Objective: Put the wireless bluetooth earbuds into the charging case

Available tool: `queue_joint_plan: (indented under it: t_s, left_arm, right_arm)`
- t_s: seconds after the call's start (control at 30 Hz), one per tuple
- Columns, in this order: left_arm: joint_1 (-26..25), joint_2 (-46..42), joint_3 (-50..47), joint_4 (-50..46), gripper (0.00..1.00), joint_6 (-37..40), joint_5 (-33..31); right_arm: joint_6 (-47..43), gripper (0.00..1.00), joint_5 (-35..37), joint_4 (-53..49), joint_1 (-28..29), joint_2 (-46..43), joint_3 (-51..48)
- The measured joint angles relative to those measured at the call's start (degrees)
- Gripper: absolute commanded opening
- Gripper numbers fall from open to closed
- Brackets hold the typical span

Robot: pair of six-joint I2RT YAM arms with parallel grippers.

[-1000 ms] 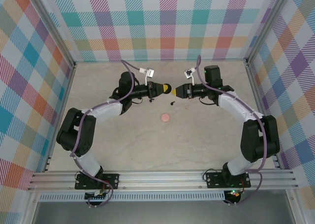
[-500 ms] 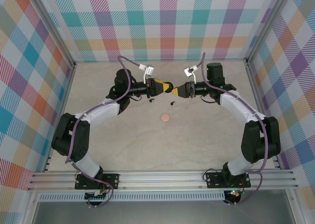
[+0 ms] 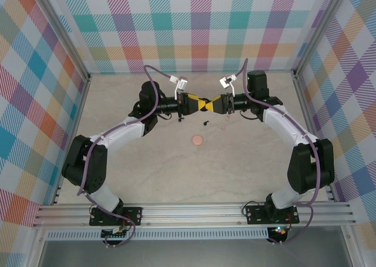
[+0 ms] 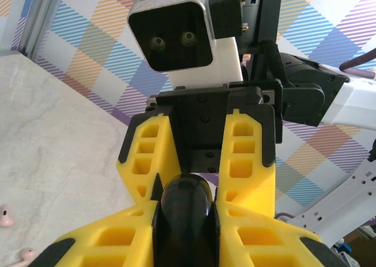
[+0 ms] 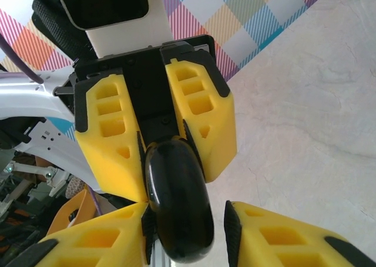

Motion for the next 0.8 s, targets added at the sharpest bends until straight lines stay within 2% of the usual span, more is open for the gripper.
queue_joint_plan:
  t_s: [0.27, 0.8]
  left_arm:
    - [0.0, 0.0, 0.0, -0.7, 0.27, 0.1, 0.0]
    - [0.0, 0.0, 0.7, -4.9, 0.33, 0.8, 0.1]
  right_arm:
    - [-0.4, 0.2, -0.2, -0.3, 0.0, 0.0, 0.0]
    - [-1.3, 0.17, 1.1, -2.9, 0.0, -0.2, 0.0]
